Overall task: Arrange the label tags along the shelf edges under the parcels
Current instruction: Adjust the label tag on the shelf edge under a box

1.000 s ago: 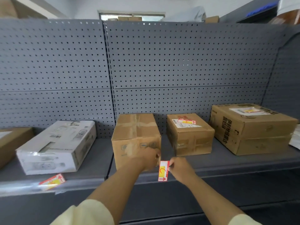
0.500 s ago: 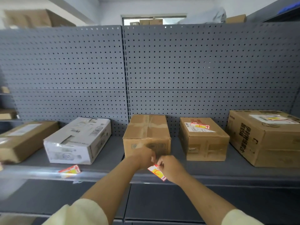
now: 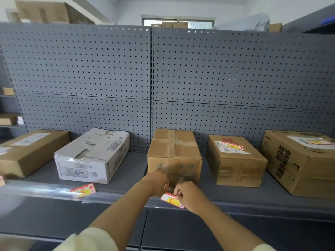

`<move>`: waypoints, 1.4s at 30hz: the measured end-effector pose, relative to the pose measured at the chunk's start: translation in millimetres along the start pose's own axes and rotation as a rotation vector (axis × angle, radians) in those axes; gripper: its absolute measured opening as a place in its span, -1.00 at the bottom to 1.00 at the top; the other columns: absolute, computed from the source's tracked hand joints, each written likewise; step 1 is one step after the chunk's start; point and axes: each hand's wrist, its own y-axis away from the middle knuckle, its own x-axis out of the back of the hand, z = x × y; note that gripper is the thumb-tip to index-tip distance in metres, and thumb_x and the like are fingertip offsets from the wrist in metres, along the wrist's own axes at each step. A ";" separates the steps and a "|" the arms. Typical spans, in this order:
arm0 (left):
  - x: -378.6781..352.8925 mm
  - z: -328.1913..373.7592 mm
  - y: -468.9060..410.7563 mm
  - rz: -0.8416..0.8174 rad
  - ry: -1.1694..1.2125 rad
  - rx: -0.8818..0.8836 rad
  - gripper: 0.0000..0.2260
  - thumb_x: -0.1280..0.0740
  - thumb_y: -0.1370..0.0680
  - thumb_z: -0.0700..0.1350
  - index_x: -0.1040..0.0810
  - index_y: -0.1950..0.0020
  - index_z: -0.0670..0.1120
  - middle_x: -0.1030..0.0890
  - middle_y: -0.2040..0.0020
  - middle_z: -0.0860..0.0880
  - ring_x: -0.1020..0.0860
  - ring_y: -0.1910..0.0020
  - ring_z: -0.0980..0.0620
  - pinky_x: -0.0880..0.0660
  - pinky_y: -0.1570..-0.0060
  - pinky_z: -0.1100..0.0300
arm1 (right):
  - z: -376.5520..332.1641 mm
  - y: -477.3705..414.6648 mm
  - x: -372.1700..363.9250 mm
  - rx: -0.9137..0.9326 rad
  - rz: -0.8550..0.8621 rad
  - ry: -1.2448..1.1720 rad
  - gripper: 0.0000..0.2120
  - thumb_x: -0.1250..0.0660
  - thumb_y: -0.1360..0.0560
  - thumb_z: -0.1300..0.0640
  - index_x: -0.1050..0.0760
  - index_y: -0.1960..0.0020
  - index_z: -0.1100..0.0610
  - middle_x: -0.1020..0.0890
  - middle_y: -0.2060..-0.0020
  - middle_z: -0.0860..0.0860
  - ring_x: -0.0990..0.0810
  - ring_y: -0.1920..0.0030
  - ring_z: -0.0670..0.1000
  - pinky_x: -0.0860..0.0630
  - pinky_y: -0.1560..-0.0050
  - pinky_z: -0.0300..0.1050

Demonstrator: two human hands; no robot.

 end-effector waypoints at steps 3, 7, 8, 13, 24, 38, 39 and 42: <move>1.0 -1.0 -0.2 -0.021 -0.033 -0.016 -0.80 -0.28 -0.59 -0.13 -0.64 -0.14 -0.12 -0.61 -0.15 -0.09 -0.58 -0.10 -0.10 -0.57 -0.11 0.08 | -2.5 4.0 -0.8 -0.001 0.015 0.036 -0.81 -0.26 -0.57 0.21 -0.59 -0.12 0.12 -0.65 -0.10 0.09 -0.63 -0.08 0.09 -0.57 -0.15 -0.05; -0.7 0.0 0.4 -0.056 -0.110 -0.016 -0.79 -0.25 -0.60 -0.19 -0.62 -0.16 -0.16 -0.63 -0.15 -0.12 -0.59 -0.11 -0.13 -0.53 -0.05 0.11 | -13.0 3.3 6.4 -0.107 -0.116 0.037 -0.74 -0.21 -0.59 0.27 -0.53 -0.24 0.24 -0.58 -0.22 0.19 -0.56 -0.22 0.15 -0.48 -0.26 -0.07; -0.5 0.9 1.1 -0.064 -0.136 -0.015 -0.78 -0.25 -0.60 -0.20 -0.62 -0.17 -0.16 -0.63 -0.15 -0.12 -0.59 -0.12 -0.13 -0.53 -0.07 0.09 | -16.4 4.9 8.7 -0.121 -0.157 0.047 -0.72 -0.19 -0.60 0.28 -0.51 -0.27 0.29 -0.57 -0.25 0.21 -0.54 -0.25 0.17 -0.46 -0.28 -0.06; 5.9 5.6 1.4 -0.063 -0.193 -0.030 -0.79 -0.24 -0.61 -0.22 -0.61 -0.18 -0.19 -0.63 -0.15 -0.14 -0.59 -0.12 -0.14 -0.52 -0.12 0.07 | -19.2 9.6 12.2 -0.086 -0.145 0.112 -0.69 -0.16 -0.62 0.28 -0.44 -0.34 0.28 -0.50 -0.33 0.20 -0.48 -0.32 0.18 -0.42 -0.36 -0.03; 22.6 21.6 -4.6 0.017 -0.103 -0.117 -0.77 -0.23 -0.61 -0.21 -0.60 -0.19 -0.17 -0.60 -0.20 -0.12 -0.55 -0.18 -0.12 -0.50 -0.23 0.04 | 13.7 26.1 18.8 -0.132 -0.023 0.065 -0.74 -0.20 -0.57 0.30 -0.51 -0.23 0.20 -0.54 -0.25 0.16 -0.53 -0.24 0.14 -0.45 -0.25 -0.08; 104.4 105.1 -30.2 0.084 0.045 -0.322 -0.82 -0.37 -0.54 -0.15 -0.62 -0.13 -0.07 -0.66 -0.15 -0.02 -0.58 -0.15 -0.01 -0.48 -0.11 0.16 | 65.1 42.7 96.1 -0.176 0.095 0.078 -0.81 -0.26 -0.56 0.20 -0.53 -0.15 0.10 -0.62 -0.11 0.09 -0.58 -0.12 0.08 -0.52 -0.15 -0.04; 106.9 114.5 -33.9 0.095 0.042 -0.323 -0.82 -0.38 -0.53 -0.14 -0.62 -0.13 -0.06 -0.66 -0.15 -0.02 -0.58 -0.15 -0.01 -0.47 -0.09 0.16 | 73.7 45.4 103.9 -0.192 0.103 0.083 -0.81 -0.25 -0.56 0.20 -0.54 -0.15 0.10 -0.61 -0.12 0.09 -0.58 -0.11 0.09 -0.51 -0.12 -0.05; 110.0 147.7 -50.5 0.112 0.022 -0.329 -0.81 -0.36 -0.53 -0.14 -0.60 -0.14 -0.03 -0.62 -0.18 -0.01 -0.55 -0.17 -0.02 -0.46 -0.08 0.15 | 104.4 54.5 126.9 -0.241 0.110 0.113 -0.77 -0.20 -0.57 0.19 -0.54 -0.17 0.12 -0.61 -0.12 0.10 -0.57 -0.14 0.13 -0.52 -0.16 -0.03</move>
